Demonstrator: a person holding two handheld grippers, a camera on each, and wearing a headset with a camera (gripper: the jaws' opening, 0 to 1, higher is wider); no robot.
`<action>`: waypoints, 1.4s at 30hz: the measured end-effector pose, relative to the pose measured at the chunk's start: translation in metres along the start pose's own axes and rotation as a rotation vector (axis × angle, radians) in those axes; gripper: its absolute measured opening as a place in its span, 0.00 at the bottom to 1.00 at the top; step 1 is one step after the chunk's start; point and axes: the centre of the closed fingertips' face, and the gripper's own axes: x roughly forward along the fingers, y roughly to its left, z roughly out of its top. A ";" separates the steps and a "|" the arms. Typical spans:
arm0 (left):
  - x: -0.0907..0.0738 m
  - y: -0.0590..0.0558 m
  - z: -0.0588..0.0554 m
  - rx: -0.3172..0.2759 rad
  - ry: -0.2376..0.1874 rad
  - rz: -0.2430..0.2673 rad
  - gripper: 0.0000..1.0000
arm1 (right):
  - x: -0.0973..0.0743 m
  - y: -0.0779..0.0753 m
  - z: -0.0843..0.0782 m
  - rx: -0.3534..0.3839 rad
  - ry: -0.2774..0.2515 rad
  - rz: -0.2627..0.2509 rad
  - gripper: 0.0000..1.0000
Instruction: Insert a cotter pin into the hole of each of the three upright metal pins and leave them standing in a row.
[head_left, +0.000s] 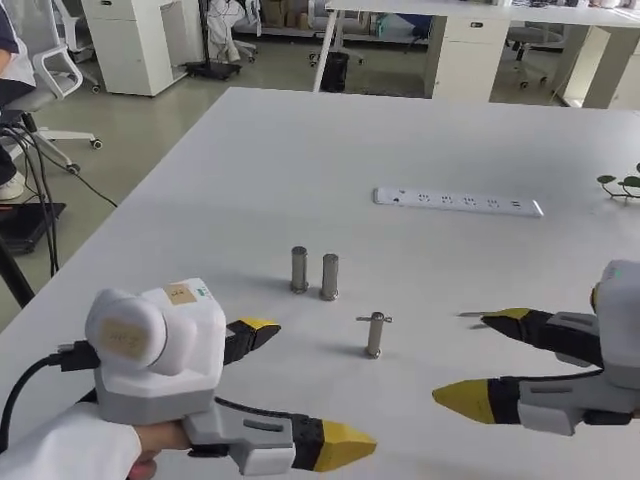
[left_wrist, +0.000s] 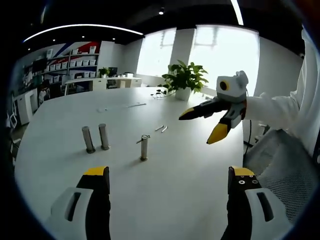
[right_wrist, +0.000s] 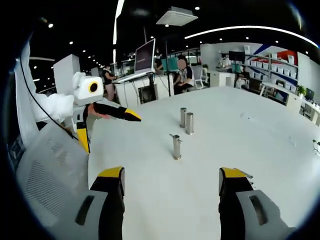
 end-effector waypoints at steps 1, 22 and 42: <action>-0.002 -0.004 0.001 -0.005 -0.006 0.002 0.99 | -0.004 0.002 -0.002 0.014 -0.009 0.008 0.78; -0.018 0.001 0.021 -0.043 -0.065 0.088 0.99 | -0.076 0.002 -0.033 0.178 -0.098 -0.087 0.98; 0.018 0.120 0.058 0.015 -0.100 0.294 0.75 | -0.089 -0.012 -0.040 0.259 -0.118 -0.173 0.97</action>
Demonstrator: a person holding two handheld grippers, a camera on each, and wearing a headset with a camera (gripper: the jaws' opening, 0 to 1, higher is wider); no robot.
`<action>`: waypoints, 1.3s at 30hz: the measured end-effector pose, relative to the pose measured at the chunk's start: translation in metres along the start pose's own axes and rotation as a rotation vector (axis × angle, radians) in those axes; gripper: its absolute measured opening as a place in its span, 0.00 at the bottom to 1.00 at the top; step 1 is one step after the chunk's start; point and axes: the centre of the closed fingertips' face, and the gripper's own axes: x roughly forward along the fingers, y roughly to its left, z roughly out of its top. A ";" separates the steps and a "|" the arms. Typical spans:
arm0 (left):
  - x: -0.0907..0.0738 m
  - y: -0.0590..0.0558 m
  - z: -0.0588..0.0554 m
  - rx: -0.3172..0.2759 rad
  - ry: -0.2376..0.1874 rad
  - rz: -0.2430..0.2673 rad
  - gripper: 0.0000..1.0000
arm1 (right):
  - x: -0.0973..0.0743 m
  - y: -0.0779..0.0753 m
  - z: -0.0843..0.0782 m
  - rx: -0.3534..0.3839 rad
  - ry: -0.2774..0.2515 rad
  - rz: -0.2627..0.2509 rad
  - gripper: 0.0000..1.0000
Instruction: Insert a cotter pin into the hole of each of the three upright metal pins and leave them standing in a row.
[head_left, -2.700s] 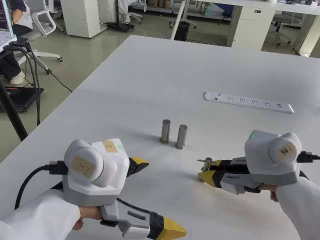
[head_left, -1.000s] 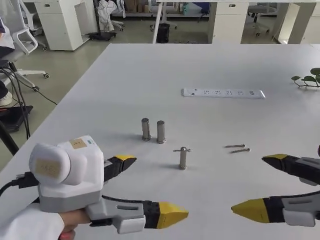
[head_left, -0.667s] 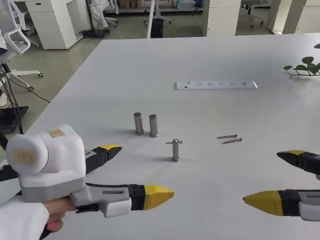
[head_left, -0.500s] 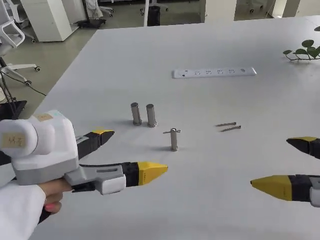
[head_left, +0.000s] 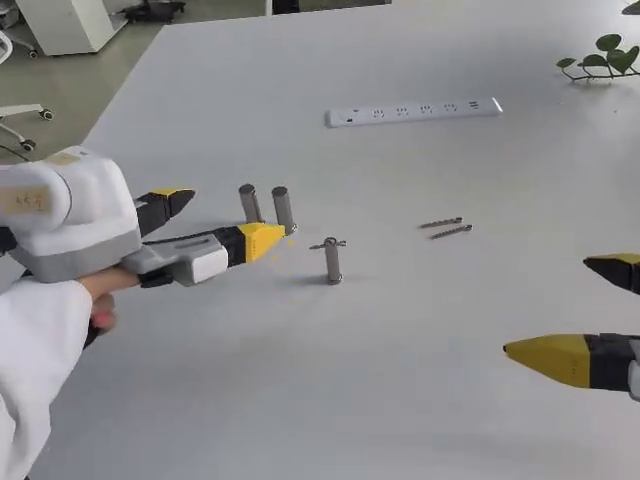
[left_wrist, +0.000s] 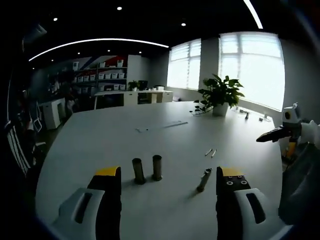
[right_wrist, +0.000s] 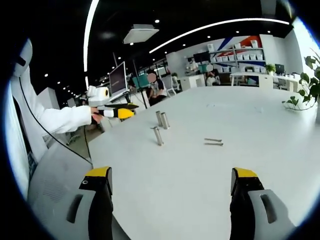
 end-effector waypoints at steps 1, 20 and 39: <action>0.004 0.004 -0.003 0.003 0.011 0.002 0.74 | -0.001 -0.002 -0.001 0.004 0.002 -0.005 0.97; 0.069 0.064 -0.047 0.034 0.152 0.095 0.37 | -0.005 -0.017 -0.013 0.053 0.030 -0.080 0.95; 0.089 0.058 -0.045 -0.008 0.153 0.087 0.12 | -0.001 -0.009 -0.023 0.068 0.060 -0.065 0.93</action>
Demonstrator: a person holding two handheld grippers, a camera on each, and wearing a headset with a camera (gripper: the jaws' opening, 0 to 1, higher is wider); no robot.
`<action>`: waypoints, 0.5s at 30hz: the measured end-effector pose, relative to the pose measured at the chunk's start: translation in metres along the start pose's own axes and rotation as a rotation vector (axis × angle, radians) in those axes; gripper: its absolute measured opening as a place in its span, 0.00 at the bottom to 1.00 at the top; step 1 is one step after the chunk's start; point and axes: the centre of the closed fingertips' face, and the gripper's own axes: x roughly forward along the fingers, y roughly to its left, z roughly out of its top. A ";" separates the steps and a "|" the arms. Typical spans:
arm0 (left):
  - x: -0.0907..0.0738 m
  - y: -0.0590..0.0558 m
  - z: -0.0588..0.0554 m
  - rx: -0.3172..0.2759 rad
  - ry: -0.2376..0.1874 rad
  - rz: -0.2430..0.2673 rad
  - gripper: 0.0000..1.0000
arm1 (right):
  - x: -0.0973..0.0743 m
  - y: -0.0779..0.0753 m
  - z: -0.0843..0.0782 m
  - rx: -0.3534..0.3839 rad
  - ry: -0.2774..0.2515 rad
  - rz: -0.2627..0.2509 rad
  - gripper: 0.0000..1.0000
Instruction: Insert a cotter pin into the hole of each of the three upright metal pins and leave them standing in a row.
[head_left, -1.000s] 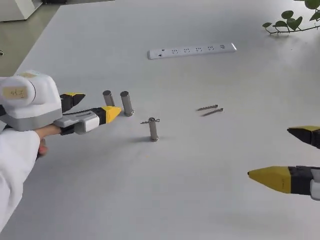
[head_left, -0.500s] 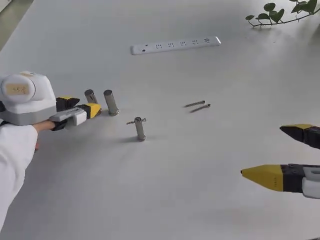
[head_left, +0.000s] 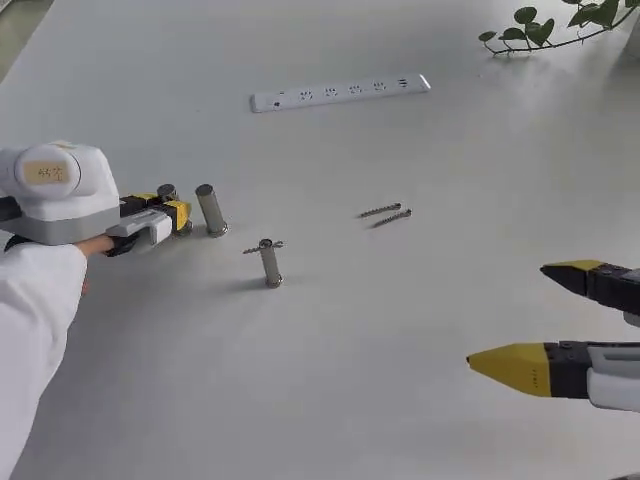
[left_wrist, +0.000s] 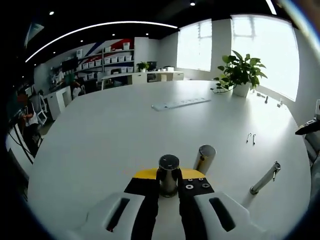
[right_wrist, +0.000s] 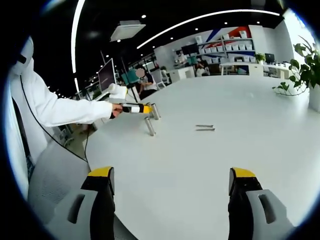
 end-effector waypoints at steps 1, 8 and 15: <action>0.000 0.000 0.000 -0.014 -0.003 0.007 0.12 | 0.000 0.000 0.000 0.000 -0.002 0.001 0.93; -0.001 0.001 0.000 0.017 0.004 0.024 0.11 | -0.001 0.002 0.003 -0.002 -0.013 0.009 0.94; -0.014 0.004 0.000 0.029 0.038 0.024 0.11 | -0.004 0.005 0.009 -0.012 -0.031 0.013 0.94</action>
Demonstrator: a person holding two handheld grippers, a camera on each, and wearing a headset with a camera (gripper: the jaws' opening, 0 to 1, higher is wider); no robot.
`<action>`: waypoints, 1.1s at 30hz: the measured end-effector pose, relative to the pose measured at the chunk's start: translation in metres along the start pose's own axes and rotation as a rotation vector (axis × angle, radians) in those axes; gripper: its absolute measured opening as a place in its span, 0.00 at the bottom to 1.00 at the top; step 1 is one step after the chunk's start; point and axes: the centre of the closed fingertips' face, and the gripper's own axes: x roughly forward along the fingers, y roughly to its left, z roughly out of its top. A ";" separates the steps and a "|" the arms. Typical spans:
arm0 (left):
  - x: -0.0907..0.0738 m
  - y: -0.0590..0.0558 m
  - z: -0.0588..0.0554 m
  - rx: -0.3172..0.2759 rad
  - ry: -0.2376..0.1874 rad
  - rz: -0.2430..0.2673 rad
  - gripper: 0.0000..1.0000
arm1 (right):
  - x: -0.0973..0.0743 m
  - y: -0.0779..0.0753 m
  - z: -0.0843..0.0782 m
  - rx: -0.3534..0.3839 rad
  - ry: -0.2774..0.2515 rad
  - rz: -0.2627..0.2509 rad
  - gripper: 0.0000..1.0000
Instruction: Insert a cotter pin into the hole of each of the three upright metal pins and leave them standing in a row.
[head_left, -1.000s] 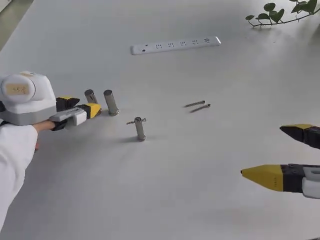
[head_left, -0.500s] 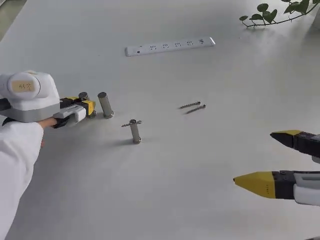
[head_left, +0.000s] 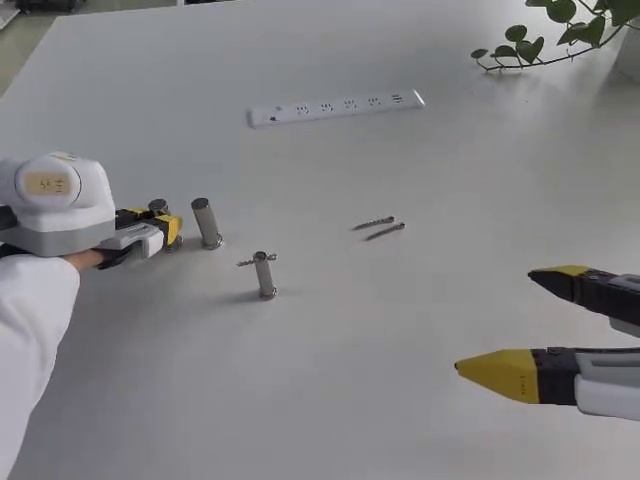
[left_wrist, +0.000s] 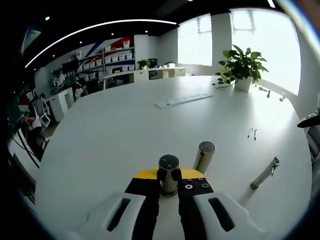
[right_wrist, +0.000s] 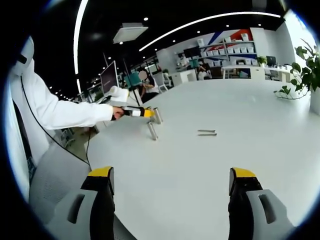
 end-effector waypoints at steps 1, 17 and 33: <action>-0.003 0.000 0.001 -0.001 0.000 -0.004 0.11 | 0.000 0.000 0.001 -0.001 -0.001 0.000 0.94; -0.081 -0.027 0.040 -0.034 -0.078 0.004 0.11 | -0.005 0.007 0.008 -0.025 -0.050 0.014 0.94; -0.121 -0.108 0.056 -0.020 -0.121 -0.021 0.11 | -0.012 0.009 0.010 -0.028 -0.079 0.015 0.94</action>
